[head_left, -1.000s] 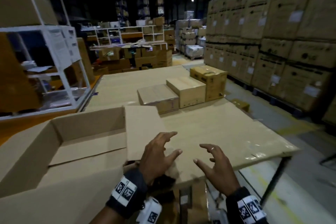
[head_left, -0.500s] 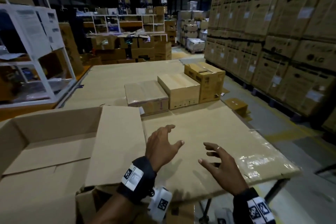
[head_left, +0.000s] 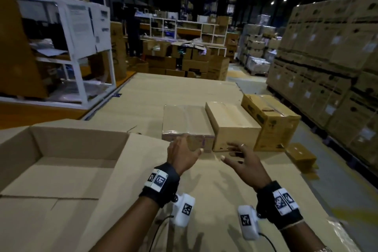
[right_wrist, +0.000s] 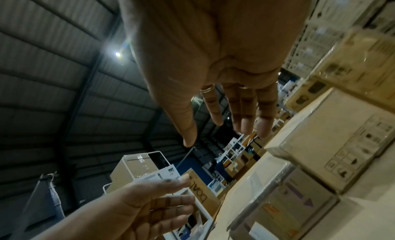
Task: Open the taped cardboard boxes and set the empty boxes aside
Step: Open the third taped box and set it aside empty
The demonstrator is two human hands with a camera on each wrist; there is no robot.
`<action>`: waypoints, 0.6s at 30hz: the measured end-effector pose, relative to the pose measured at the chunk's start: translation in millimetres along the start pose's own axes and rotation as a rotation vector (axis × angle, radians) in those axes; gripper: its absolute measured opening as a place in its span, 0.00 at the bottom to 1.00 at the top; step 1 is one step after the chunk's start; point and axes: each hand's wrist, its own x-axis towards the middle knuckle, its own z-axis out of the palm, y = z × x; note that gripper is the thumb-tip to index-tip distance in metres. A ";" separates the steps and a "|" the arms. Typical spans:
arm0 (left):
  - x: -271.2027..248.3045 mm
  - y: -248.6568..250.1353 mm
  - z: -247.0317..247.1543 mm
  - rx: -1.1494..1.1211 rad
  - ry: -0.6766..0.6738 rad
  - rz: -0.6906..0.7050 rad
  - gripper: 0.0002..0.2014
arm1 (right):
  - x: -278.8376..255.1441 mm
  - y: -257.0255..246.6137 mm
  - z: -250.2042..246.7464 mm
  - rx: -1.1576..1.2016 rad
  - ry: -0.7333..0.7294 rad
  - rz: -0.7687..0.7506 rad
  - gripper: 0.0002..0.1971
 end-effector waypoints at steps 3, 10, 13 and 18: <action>32.8 -14.1 16.9 0.015 -0.029 -0.057 0.31 | 56.2 23.3 21.0 0.011 -0.024 0.025 0.24; 112.1 -70.2 56.5 0.003 -0.003 -0.315 0.53 | 169.4 99.0 66.4 -0.064 -0.049 0.108 0.36; 138.7 -99.4 71.2 -0.052 0.031 -0.426 0.61 | 203.6 130.9 82.3 -0.057 -0.061 0.126 0.38; 156.6 -149.6 88.0 -0.118 0.024 -0.430 0.57 | 228.8 175.3 103.8 -0.003 -0.121 0.132 0.41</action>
